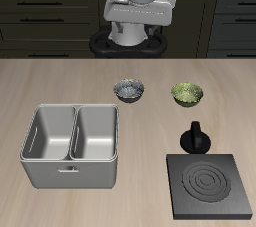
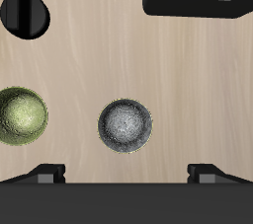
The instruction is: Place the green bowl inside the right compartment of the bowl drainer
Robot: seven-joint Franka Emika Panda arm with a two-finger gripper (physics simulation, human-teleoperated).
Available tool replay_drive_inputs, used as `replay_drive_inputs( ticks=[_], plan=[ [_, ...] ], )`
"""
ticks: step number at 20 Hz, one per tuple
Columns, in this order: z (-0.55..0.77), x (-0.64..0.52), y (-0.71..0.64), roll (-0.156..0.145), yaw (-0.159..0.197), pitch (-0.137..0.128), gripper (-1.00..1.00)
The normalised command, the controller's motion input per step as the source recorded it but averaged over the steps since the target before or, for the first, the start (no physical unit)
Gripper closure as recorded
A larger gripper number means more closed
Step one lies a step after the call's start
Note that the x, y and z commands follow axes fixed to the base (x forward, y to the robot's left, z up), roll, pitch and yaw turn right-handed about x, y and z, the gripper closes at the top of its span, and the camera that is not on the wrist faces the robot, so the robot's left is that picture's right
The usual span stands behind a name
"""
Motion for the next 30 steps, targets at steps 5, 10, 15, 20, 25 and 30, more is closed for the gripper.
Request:
replay_drive_inputs(
  ticks=[5, 10, 15, 20, 25, 30],
  plan=[
    [-0.09, 0.12, 0.26, -0.011, 0.028, 0.023, -1.0],
    [-0.04, 0.12, 0.39, 0.01, -0.013, 0.018, -1.0],
    [-0.02, 0.08, 0.44, -0.004, -0.019, 0.021, -1.0],
    [-0.05, 0.08, 0.43, 0.011, -0.026, 0.013, -1.0],
    [-0.07, 0.07, 0.26, -0.018, 0.0, 0.011, -1.0],
    [0.0, 0.06, 0.3, -0.001, 0.011, 0.005, -1.0]
  ],
)
